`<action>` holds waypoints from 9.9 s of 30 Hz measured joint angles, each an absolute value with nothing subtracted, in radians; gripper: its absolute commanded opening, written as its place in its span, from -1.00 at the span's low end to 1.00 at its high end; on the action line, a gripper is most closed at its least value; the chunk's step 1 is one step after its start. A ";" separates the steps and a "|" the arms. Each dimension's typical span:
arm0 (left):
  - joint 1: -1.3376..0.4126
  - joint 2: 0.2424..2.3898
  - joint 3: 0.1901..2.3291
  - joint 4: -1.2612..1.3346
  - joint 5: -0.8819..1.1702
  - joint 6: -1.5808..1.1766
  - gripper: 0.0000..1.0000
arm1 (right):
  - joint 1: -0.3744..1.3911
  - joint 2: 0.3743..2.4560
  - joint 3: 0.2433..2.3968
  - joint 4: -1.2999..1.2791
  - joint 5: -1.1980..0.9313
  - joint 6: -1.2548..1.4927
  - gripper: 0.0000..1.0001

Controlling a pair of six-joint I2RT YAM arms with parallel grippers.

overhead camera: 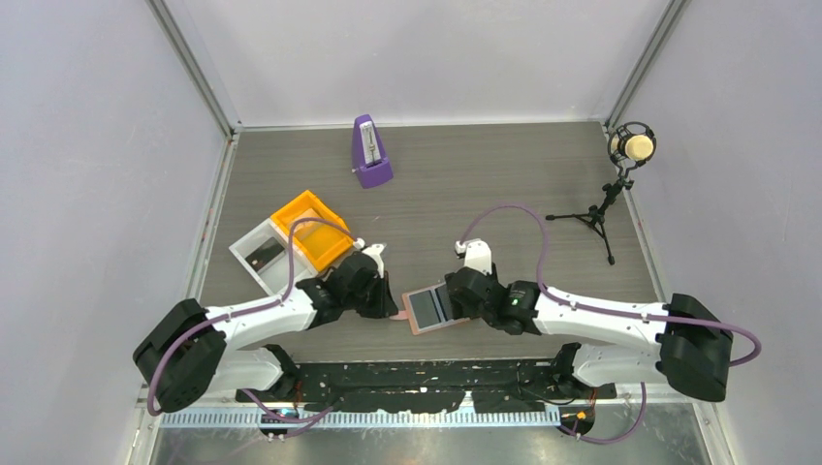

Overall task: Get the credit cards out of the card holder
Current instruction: Remove the credit card from the card holder.

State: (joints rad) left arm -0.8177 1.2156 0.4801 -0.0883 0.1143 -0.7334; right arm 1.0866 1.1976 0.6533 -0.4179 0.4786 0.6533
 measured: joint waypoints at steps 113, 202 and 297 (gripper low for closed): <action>-0.934 1.555 0.575 0.312 0.167 -1.061 -0.44 | 0.749 1.165 0.272 0.226 -0.092 0.682 -0.54; -0.968 1.462 0.263 0.766 -0.056 -1.223 -1.00 | 0.718 1.143 0.313 0.097 -0.005 0.736 -0.64; -0.968 0.575 0.510 -0.265 -0.198 -1.608 -1.00 | 1.428 1.021 0.344 0.641 0.371 -0.904 -0.85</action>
